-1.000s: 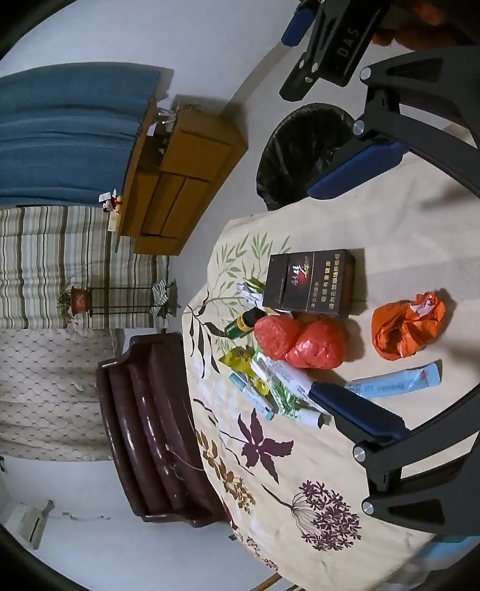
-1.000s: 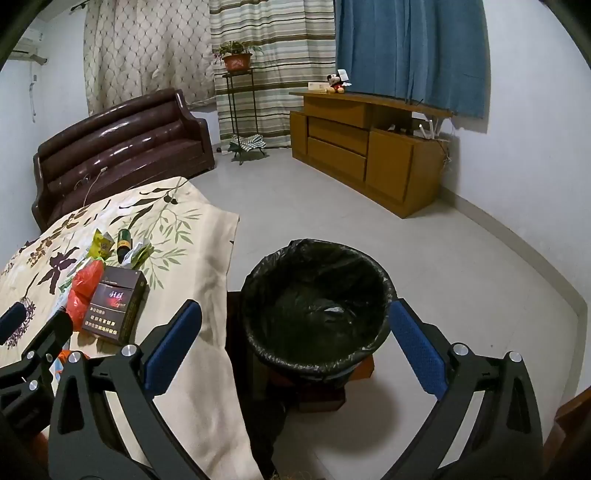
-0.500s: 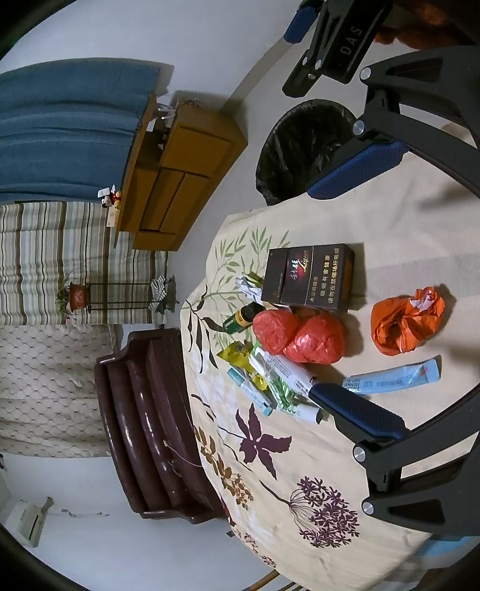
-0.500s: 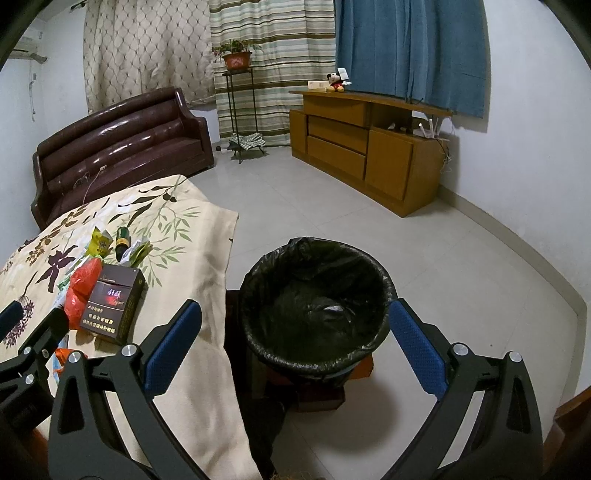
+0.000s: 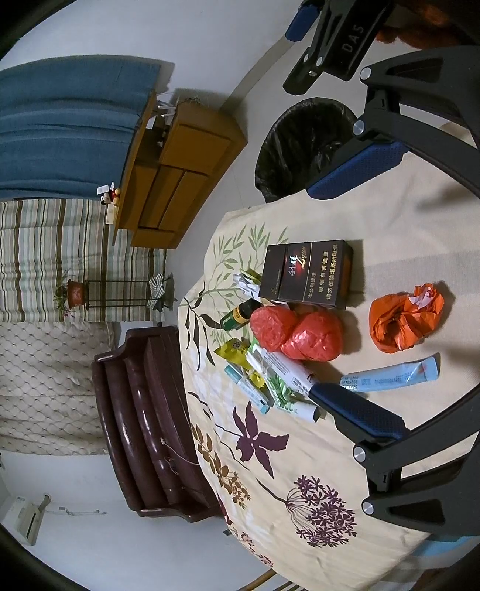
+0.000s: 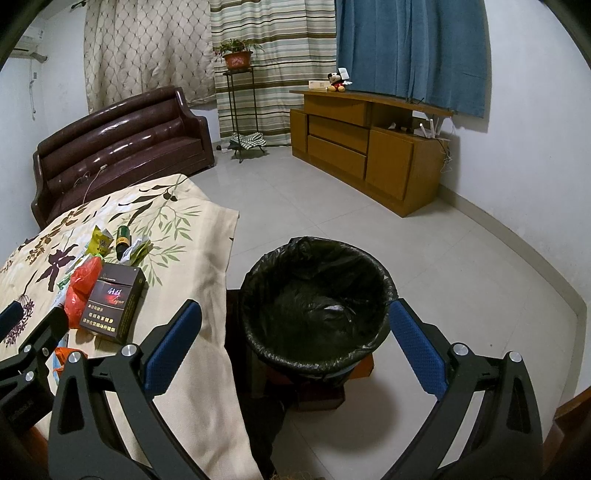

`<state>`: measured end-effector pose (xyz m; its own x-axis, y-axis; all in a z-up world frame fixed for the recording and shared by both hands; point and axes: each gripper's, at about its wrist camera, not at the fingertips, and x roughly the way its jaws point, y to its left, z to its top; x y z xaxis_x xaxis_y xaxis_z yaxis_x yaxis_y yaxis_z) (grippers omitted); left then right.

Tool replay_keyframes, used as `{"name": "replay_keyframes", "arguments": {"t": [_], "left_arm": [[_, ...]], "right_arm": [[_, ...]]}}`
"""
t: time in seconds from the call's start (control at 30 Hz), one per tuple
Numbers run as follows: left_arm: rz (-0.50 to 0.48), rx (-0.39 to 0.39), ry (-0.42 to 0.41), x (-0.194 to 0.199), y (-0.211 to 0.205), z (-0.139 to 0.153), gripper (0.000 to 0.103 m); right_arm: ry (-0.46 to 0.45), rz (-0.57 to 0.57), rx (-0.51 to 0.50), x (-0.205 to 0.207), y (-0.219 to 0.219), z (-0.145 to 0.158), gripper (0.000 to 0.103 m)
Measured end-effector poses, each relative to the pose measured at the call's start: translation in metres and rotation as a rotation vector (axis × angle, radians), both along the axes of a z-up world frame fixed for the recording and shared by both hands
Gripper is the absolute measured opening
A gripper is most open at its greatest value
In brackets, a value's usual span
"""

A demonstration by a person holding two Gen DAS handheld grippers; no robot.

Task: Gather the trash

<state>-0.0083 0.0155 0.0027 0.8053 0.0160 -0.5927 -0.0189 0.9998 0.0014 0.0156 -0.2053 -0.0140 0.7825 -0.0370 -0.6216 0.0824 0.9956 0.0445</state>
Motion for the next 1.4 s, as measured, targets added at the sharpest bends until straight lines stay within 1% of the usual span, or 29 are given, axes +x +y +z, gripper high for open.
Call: {"name": "replay_keyframes", "arguments": {"t": [0.33, 1.4], "left_arm": [[0.005, -0.003, 0.006, -0.0040, 0.0069, -0.0054, 0.097], [0.006, 0.000, 0.014, -0.0026, 0.0055, -0.0077, 0.097]], "right_arm": [[0.001, 0.000, 0.000, -0.0002, 0.0004, -0.0002, 0.099], [0.002, 0.004, -0.005, -0.0005, 0.0024, -0.0007, 0.099]]}}
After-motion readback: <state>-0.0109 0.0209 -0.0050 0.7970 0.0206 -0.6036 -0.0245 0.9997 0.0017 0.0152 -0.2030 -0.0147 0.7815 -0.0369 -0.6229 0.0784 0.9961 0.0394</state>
